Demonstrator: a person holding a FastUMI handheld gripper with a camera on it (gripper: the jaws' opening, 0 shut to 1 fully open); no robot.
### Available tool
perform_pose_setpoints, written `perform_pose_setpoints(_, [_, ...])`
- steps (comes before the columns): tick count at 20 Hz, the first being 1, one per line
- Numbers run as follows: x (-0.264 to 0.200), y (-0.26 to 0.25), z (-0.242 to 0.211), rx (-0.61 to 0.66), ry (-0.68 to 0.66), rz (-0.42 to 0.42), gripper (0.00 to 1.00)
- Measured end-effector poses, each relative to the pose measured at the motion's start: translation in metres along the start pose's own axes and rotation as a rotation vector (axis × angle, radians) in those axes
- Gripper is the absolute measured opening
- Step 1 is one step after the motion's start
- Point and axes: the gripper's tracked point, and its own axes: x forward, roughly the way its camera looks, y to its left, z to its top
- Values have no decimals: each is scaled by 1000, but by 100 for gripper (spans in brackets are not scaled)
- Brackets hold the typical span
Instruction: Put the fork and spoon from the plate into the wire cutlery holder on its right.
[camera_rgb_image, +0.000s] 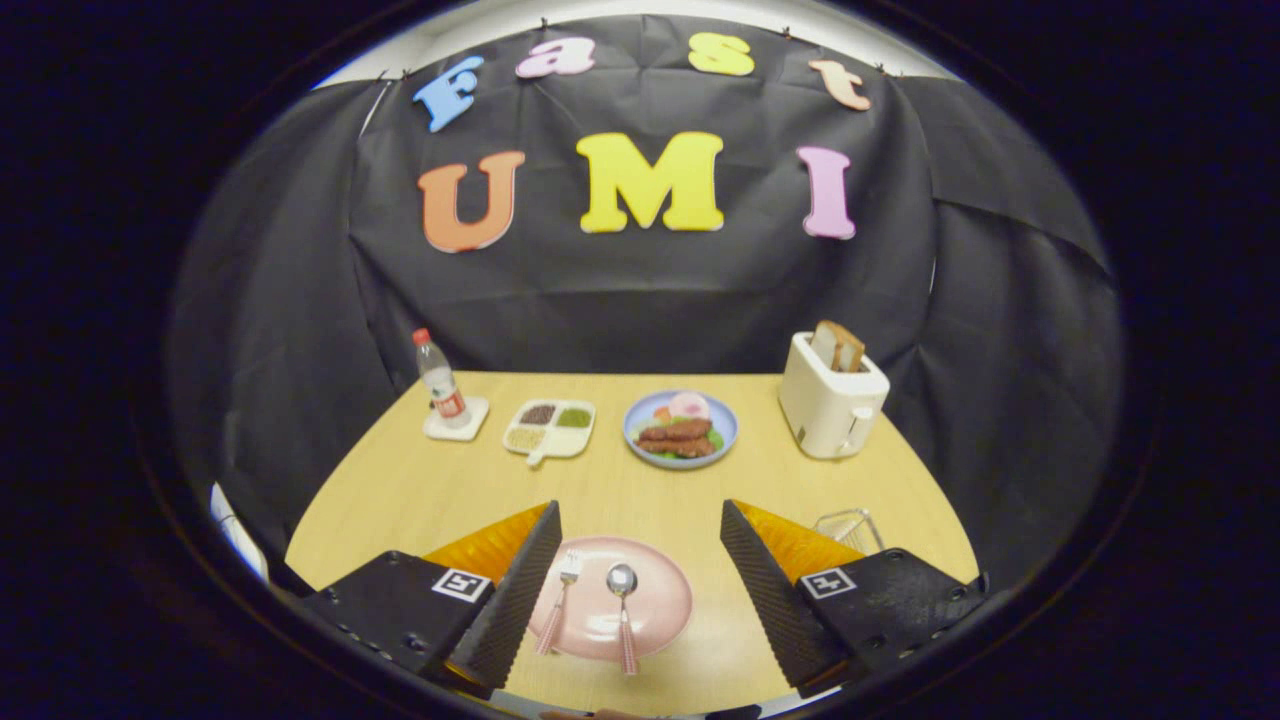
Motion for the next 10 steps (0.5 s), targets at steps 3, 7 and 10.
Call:
perform_pose_setpoints(3, [28,6,-36,-15,97,-7,96])
perform_pose_setpoints(7, [48,5,-83,-37,202,-40,97])
perform_pose_setpoints(10, [59,1,-110,-53,260,-49,90])
